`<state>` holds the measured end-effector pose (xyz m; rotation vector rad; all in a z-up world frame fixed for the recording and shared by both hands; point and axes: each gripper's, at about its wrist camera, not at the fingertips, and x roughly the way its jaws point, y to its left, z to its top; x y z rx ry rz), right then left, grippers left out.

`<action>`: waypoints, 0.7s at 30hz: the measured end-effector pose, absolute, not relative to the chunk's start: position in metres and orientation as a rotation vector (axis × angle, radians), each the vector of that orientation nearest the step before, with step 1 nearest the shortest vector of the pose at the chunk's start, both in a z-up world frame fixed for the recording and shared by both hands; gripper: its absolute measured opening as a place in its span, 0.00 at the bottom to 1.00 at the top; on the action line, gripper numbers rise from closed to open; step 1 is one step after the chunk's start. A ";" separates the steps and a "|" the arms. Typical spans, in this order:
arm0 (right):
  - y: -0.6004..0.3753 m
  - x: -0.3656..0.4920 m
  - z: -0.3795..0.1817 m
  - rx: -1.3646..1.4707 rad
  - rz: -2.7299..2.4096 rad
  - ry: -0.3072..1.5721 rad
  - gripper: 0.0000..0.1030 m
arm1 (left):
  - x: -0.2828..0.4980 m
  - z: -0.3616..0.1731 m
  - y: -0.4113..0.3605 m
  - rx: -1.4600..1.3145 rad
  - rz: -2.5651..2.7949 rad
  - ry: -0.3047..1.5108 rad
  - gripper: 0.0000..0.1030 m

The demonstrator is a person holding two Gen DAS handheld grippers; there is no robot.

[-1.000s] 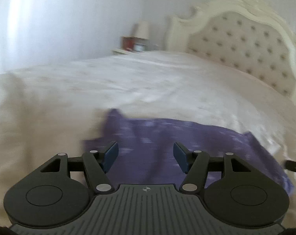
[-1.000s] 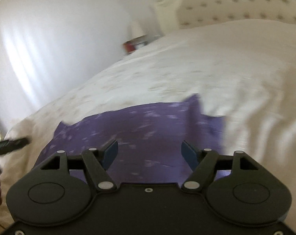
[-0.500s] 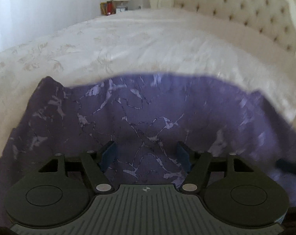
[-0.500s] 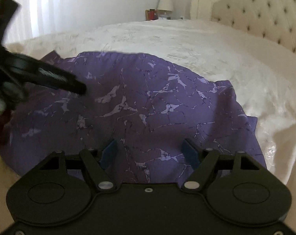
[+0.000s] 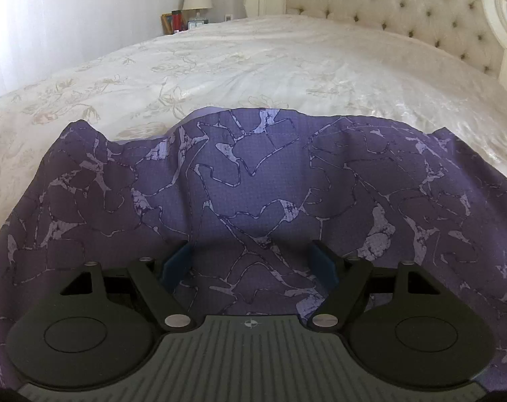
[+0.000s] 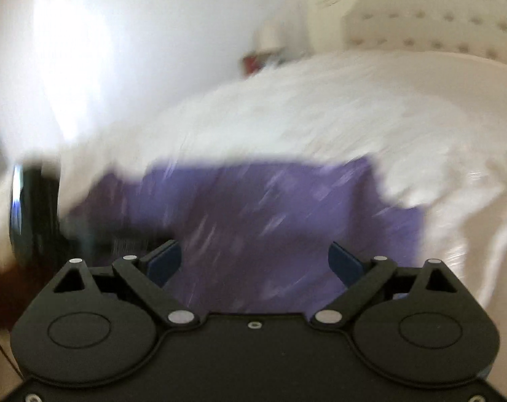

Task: Fold large clothes

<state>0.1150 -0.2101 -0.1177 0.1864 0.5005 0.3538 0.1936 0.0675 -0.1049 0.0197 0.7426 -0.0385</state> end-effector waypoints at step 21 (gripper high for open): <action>-0.309 0.203 -0.200 0.789 0.567 0.868 1.00 | 0.197 -0.101 0.066 0.024 -0.032 0.759 0.73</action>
